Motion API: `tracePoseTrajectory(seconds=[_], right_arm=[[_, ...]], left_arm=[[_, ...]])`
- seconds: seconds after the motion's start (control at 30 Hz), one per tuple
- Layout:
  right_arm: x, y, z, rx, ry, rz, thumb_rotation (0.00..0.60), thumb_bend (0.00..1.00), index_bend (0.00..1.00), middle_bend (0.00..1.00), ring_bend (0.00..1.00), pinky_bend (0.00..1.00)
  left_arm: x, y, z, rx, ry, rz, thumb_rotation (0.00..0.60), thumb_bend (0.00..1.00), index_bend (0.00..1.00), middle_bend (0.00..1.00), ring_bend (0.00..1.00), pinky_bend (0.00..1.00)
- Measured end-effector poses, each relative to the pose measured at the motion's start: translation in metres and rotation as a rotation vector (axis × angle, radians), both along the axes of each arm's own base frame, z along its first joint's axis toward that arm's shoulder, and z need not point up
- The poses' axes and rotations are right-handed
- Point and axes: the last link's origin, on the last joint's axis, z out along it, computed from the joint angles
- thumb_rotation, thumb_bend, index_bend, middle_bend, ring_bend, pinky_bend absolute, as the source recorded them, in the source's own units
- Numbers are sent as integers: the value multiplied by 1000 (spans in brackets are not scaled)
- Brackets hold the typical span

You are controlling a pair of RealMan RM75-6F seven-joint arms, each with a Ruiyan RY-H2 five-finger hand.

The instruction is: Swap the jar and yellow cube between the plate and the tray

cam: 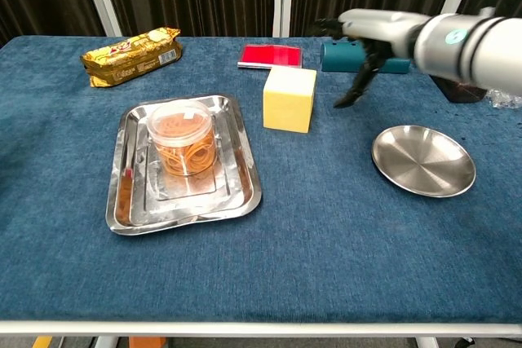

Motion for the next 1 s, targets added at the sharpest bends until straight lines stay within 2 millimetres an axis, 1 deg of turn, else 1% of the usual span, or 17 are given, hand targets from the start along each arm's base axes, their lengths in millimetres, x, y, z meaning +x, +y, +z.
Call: tracePoseTrajectory(seconds=[0.13,0.23,0.3,0.4,0.43,0.53,0.7,0.8,0.9,1.0], right_arm=[[9,-7,-21,11,1,-11,600,67,0,32,0,0],[13,-12,-31,5,-2,-17,600,105,0,100,7,1],[16,-14,-37,-4,-2,-17,600,142,0,175,61,23],[20,-16,-45,-26,-5,-10,600,190,3,274,192,91],[22,-16,-46,-34,-6,-3,600,208,20,315,239,115],[26,-17,-46,-60,-14,16,600,240,77,388,308,143],[24,-13,-37,-95,-33,36,600,252,93,419,334,150],[19,-6,-23,-115,-45,47,600,249,94,419,333,150],[7,6,-3,-135,-51,49,600,248,95,419,330,150],[-18,24,22,-151,-31,29,600,245,95,418,330,150]], left_arm=[[-2,-1,5,20,-3,-1,600,60,64,36,0,154],[-4,-4,8,28,-4,0,600,60,64,37,0,155],[-5,-5,9,29,-6,-1,600,60,64,37,0,155],[-7,-9,10,28,-9,-2,600,61,64,36,0,154],[-7,-10,10,27,-11,-2,600,60,64,36,0,154],[-8,-11,10,24,-13,0,600,60,64,36,0,155],[-8,-12,9,22,-19,-4,600,60,64,37,0,154],[-7,-12,9,19,-18,-10,600,60,64,37,0,154],[-6,-12,8,15,-14,-10,600,60,64,36,0,154],[-5,-11,7,11,-6,-10,600,60,64,37,0,154]])
